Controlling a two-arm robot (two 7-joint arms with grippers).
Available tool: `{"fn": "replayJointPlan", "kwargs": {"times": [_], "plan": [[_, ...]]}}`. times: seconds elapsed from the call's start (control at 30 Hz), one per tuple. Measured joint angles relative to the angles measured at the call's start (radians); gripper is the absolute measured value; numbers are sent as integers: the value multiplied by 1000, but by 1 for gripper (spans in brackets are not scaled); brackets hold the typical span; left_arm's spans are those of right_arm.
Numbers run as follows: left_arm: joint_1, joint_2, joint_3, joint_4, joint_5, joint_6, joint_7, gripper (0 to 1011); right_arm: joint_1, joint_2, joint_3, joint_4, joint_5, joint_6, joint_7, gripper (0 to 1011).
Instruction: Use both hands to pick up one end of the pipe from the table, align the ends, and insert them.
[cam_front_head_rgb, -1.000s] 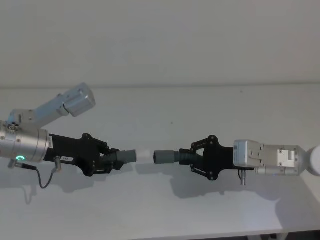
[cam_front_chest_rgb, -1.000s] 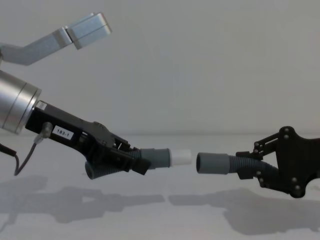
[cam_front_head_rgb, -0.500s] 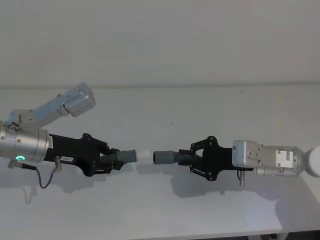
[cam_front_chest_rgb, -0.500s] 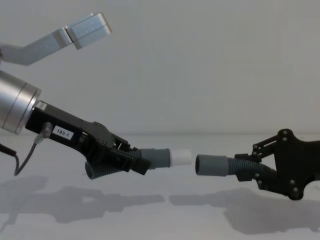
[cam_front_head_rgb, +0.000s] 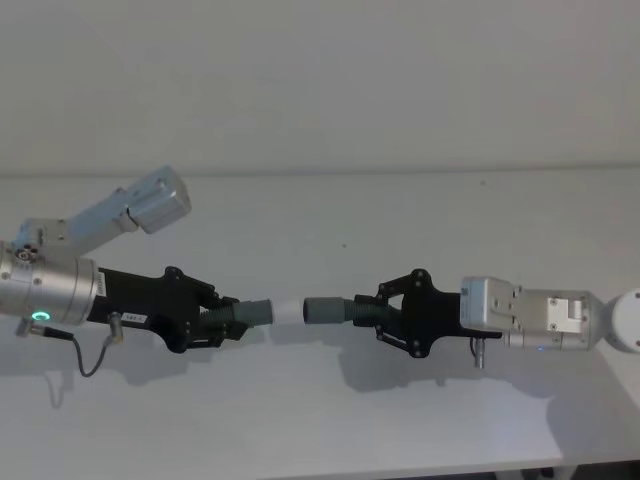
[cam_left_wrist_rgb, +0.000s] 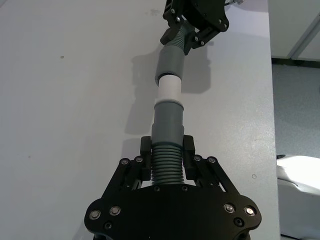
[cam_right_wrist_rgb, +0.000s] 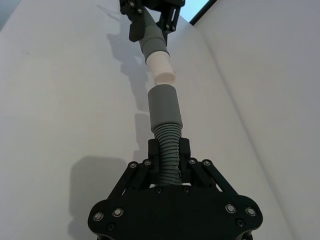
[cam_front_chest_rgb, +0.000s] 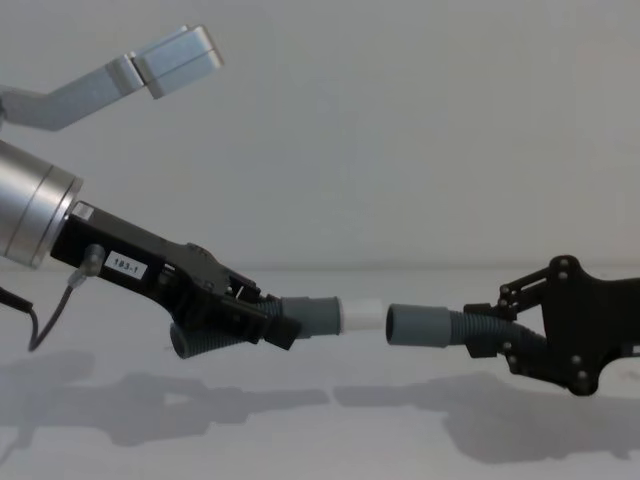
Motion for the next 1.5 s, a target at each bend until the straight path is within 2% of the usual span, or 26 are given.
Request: {"fn": "replayJointPlan", "kwargs": {"times": [1.5], "plan": [[0, 0, 0, 0, 0, 0, 0, 327, 13, 0, -18, 8, 42, 1, 17, 201]]}}
